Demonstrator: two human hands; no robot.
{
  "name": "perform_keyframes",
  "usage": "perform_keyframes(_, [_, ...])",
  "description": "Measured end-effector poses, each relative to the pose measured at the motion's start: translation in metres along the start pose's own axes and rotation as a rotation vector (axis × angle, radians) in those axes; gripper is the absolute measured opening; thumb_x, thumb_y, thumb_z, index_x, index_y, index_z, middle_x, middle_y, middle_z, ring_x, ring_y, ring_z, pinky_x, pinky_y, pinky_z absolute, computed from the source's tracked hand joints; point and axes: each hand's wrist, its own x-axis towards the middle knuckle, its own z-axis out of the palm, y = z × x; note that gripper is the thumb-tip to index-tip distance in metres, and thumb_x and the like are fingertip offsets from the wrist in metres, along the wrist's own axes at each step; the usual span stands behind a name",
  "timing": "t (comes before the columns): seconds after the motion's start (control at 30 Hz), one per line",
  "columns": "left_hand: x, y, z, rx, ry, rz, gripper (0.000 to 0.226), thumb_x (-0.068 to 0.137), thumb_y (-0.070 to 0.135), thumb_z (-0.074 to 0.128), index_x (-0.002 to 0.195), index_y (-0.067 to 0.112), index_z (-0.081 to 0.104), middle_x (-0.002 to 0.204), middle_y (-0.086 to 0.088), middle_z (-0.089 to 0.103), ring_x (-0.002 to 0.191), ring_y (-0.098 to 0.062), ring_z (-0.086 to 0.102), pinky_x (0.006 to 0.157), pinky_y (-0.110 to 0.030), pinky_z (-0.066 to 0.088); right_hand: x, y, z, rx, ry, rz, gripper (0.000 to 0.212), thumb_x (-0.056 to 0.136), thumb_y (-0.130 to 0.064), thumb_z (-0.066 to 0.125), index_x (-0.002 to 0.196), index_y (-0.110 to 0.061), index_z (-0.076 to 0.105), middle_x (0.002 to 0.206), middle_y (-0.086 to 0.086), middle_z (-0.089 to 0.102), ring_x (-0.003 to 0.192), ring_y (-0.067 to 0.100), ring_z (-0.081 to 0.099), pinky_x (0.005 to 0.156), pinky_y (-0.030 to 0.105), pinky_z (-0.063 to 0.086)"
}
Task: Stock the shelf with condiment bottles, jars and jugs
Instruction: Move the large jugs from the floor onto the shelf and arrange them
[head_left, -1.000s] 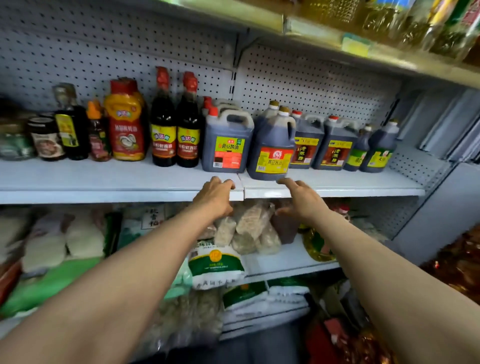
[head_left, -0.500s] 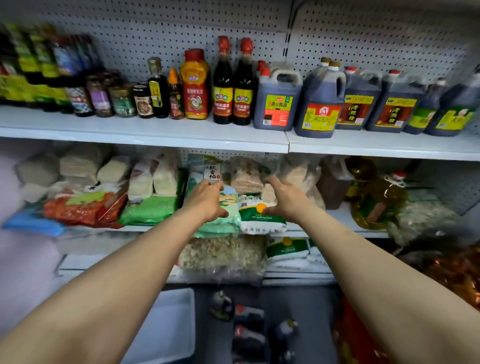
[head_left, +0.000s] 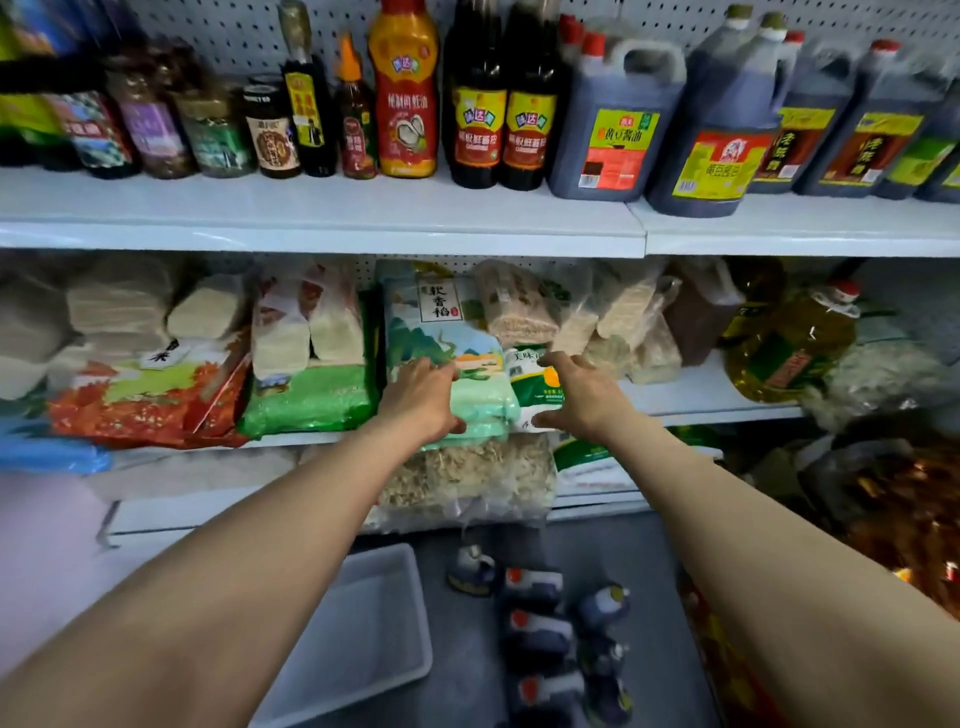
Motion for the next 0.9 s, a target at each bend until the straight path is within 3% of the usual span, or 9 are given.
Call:
perform_keyframes(0.27, [0.041,-0.052,0.070,-0.032,-0.144,-0.009,0.064,0.080,0.028,0.077,0.137,0.020,0.048,0.136,-0.009,0.043,0.124,-0.030,0.047,0.100,-0.043,0.045,0.027,0.006,0.083,0.057,-0.107,0.119,0.081,0.075,-0.039,0.083,0.141,-0.018,0.041,0.139,0.013,0.047,0.123,0.035,0.052,0.096,0.041,0.044])
perform_keyframes(0.4, [0.054,-0.070,0.126,-0.089,-0.220,-0.046,0.063,0.078,0.034,0.078,0.133,0.021,0.051,0.136,-0.010,0.045,0.125,-0.031,0.046,0.101,-0.040,0.043,0.036,0.030,0.133,0.077,-0.188,0.158,0.076,0.077,-0.040,0.081,0.139,-0.016,0.044,0.139,0.014,0.047,0.124,0.034,0.051,0.097,0.037,0.043])
perform_keyframes(0.57, [0.071,-0.096,0.218,-0.129,-0.285,-0.066,0.072,0.074,0.041,0.081,0.136,0.018,0.051,0.138,-0.012,0.048,0.124,-0.032,0.049,0.096,-0.035,0.044,0.047,0.068,0.224,0.123,-0.266,0.222,0.069,0.081,-0.040,0.078,0.138,-0.016,0.045,0.138,0.015,0.047,0.121,0.036,0.053,0.096,0.038,0.044])
perform_keyframes(0.9, [0.125,-0.155,0.451,-0.264,-0.391,-0.105,0.064,0.083,0.044,0.073,0.135,0.013,0.053,0.137,-0.009,0.055,0.119,-0.028,0.055,0.096,-0.033,0.044,0.070,0.164,0.450,0.323,-0.313,0.354,0.060,0.088,-0.038,0.072,0.135,-0.010,0.049,0.139,0.017,0.050,0.124,0.034,0.050,0.095,0.034,0.041])
